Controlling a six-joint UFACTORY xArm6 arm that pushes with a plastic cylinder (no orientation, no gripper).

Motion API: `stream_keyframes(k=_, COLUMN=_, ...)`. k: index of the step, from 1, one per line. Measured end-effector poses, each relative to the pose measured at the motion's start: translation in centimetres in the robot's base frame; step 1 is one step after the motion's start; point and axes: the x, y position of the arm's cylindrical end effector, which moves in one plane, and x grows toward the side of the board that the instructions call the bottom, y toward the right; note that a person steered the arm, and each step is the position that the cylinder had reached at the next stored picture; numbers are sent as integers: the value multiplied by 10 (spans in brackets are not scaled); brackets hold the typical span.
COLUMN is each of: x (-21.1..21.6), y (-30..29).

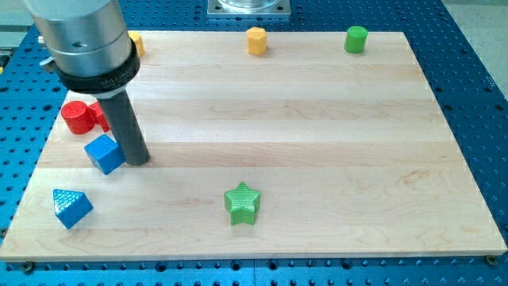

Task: Place the cube into the triangle

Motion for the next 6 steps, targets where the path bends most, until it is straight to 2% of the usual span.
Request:
stream_keyframes(k=2, x=-23, y=-42)
stream_keyframes(k=3, x=21, y=-59)
stream_keyframes(k=4, x=22, y=-49)
stream_keyframes(k=5, x=9, y=6)
stream_keyframes(k=6, x=-57, y=70)
